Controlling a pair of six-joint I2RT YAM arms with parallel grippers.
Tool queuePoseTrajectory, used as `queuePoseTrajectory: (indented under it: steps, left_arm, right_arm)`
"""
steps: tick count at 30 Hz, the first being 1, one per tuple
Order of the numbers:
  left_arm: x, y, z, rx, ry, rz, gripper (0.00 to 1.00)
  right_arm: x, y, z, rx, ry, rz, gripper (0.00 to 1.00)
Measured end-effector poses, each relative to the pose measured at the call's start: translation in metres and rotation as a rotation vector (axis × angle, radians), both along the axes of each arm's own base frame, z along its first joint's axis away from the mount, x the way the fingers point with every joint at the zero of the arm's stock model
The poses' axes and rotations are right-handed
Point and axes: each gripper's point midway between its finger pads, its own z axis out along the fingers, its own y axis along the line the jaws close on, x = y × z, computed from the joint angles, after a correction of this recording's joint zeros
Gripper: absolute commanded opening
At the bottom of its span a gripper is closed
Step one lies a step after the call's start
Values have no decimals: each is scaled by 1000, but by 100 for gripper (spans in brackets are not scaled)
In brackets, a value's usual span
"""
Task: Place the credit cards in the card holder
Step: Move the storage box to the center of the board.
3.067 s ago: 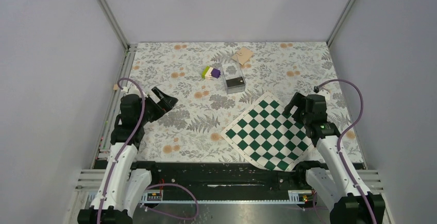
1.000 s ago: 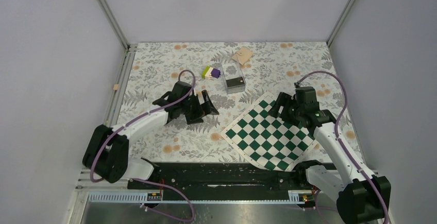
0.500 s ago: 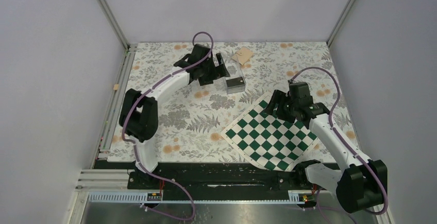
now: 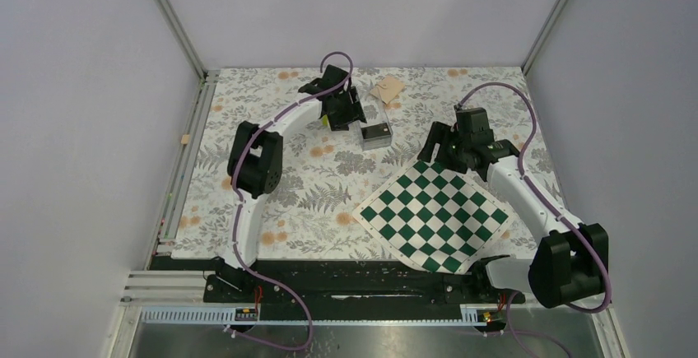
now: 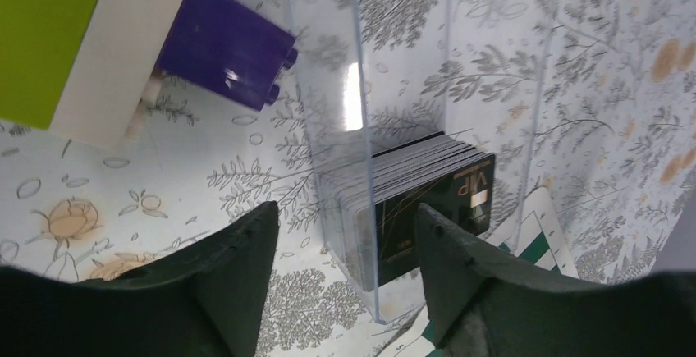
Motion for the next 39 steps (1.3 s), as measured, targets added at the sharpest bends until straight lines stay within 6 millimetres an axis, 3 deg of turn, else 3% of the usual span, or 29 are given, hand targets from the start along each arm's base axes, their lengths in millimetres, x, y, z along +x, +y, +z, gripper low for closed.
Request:
queuePoseTrajectory:
  steps: [4,9,26,32,39]
  left_arm:
    - [-7,2,-9,27,45,-7,47]
    - [-5,-1,6,29,30,-22,36]
    - [-38,-7,-8,77,156,-79,37]
    - [-48,-13,-19,79,184,-101,13]
    - [-57,-5,-17,82,170,-95,9]
  right_arm:
    - [5,-1,5,-11,-15,2,81]
    - [17,0,13,-22,-38,9,81]
    - [32,4,20,-42,-11,26,81]
    - [46,7,23,-43,-1,27,81]
    - [83,17,31,-43,6,27,81]
